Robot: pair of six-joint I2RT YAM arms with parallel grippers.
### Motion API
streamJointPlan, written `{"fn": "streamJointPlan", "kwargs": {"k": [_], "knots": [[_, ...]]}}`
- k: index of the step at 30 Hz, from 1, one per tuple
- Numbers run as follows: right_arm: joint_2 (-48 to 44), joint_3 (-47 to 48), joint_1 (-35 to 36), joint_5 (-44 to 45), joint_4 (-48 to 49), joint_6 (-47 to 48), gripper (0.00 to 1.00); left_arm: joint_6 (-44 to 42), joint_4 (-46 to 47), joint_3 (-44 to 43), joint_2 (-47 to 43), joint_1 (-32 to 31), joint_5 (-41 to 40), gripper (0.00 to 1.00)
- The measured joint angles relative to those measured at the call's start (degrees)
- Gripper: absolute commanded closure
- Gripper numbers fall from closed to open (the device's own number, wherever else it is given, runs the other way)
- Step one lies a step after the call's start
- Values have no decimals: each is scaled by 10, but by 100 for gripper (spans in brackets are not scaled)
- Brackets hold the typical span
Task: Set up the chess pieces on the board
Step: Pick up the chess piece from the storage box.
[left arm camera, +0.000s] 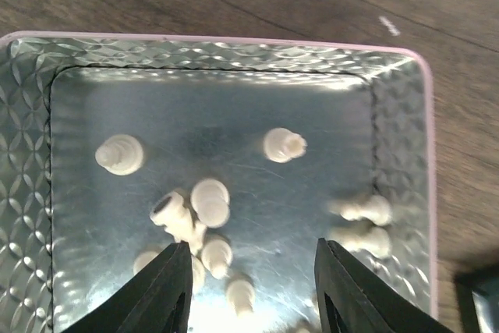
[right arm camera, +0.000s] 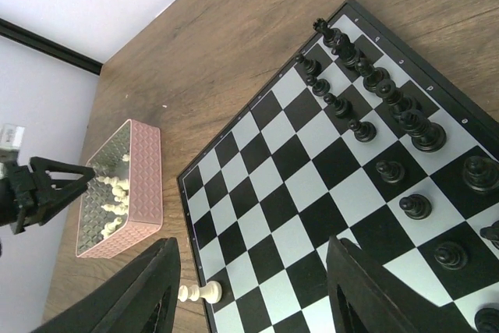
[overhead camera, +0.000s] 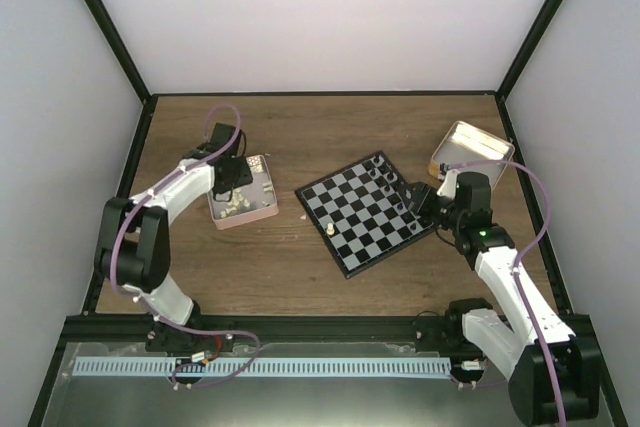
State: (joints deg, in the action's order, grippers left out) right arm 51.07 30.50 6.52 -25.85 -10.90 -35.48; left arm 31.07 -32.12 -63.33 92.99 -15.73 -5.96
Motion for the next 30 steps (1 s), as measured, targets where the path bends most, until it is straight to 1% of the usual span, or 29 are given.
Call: {"fn": "streamJointPlan", "kwargs": {"k": [3, 8, 12, 14, 21, 25, 27, 30], "knots": [[1, 0, 0, -1, 3, 0, 48, -2, 7, -3, 29, 17, 1, 57], [-3, -1, 0, -1, 11, -1, 50, -12, 18, -12, 85, 37, 2, 72], [-9, -6, 0, -1, 12, -3, 51, -17, 25, -17, 99, 45, 9, 86], [-9, -6, 0, -1, 12, -3, 51, -20, 29, -24, 104, 46, 13, 90], [-12, -6, 0, -1, 12, -3, 51, -29, 33, -27, 102, 46, 26, 92], [-12, -6, 0, -1, 12, -3, 51, -30, 27, -27, 66, 40, 35, 91], [-12, -6, 0, -1, 13, -3, 51, -31, 25, -27, 36, 26, 37, 91], [-12, -7, 0, 0, 15, -4, 51, -37, 24, -34, 0, -13, 44, 90]]}}
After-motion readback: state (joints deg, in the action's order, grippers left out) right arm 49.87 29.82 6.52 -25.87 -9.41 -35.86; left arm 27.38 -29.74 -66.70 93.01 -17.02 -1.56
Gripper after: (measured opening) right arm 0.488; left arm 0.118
